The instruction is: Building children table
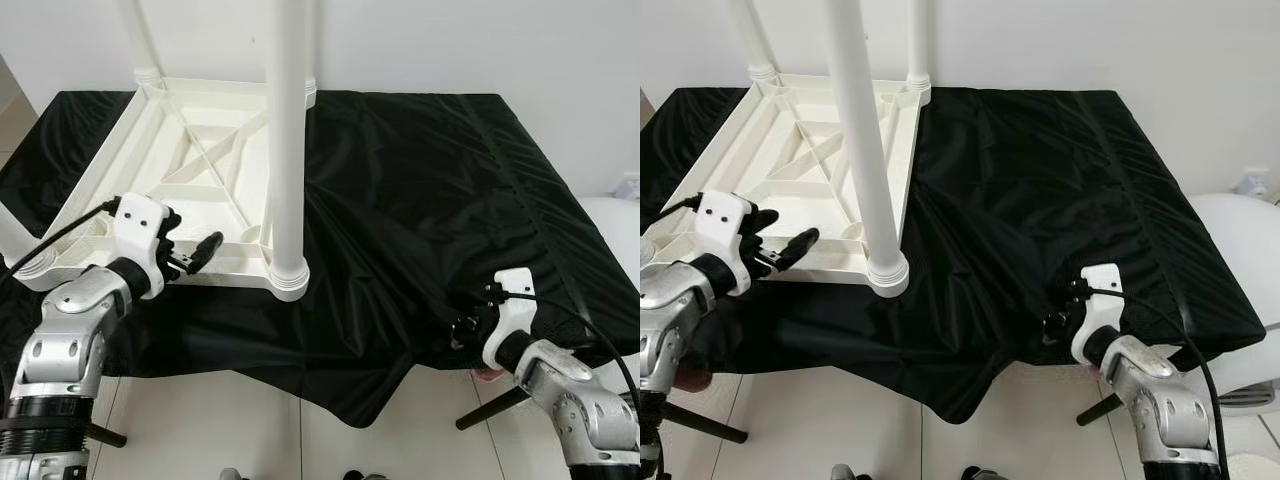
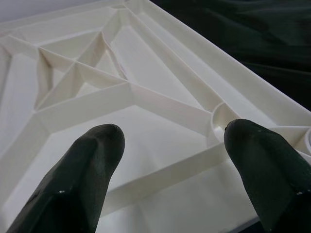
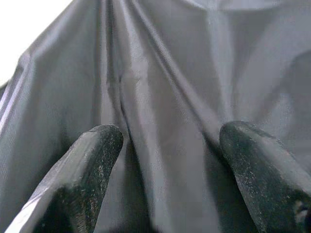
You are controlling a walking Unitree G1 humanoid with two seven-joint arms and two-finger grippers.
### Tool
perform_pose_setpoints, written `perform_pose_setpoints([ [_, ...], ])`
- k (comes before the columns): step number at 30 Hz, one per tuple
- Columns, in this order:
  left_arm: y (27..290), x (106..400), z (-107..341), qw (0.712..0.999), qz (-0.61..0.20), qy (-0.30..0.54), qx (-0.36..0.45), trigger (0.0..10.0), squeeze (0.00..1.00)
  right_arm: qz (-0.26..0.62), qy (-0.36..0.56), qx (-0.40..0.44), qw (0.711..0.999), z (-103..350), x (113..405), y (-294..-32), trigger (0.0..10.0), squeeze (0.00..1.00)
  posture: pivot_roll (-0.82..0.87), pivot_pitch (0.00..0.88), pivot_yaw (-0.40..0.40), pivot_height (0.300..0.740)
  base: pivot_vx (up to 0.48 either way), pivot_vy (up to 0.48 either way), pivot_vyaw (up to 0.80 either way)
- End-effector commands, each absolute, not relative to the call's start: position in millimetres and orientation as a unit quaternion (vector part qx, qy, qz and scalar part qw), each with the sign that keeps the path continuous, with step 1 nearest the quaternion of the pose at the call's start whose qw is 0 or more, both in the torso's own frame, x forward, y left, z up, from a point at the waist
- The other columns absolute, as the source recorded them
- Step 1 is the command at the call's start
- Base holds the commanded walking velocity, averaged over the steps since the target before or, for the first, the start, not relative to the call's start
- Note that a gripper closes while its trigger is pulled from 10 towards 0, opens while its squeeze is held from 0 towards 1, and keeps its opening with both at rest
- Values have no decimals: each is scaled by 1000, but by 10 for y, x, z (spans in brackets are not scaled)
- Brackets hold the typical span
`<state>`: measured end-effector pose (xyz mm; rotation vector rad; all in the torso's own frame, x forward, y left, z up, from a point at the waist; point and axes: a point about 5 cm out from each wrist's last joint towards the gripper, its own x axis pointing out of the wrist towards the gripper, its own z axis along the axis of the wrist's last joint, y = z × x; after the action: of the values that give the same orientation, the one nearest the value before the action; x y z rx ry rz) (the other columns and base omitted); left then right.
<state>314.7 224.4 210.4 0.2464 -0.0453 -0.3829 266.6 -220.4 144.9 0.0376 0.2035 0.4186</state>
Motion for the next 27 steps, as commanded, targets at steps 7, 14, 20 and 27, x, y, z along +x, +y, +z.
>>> perform_pose_setpoints([
  [7,2491,3122,2173,983,-127,-24,131,10000,0,102,111,-17,988,1466,2464,-2578,10000,0,-110,200,33,740,0,0,0],
  [14,2538,3151,2201,984,-122,-25,129,10000,0,-30,17,-32,999,1703,2434,-2989,10000,0,-123,199,45,740,0,0,0],
  [20,2504,3202,2215,984,-118,-31,131,10000,0,5,-107,-2,994,2148,2639,-2796,10000,0,-110,187,42,740,0,0,0],
  [27,2466,3175,2206,984,-82,-45,151,10000,0,155,-132,7,979,2231,2850,-2170,10000,0,-82,176,27,740,0,0,0],
])
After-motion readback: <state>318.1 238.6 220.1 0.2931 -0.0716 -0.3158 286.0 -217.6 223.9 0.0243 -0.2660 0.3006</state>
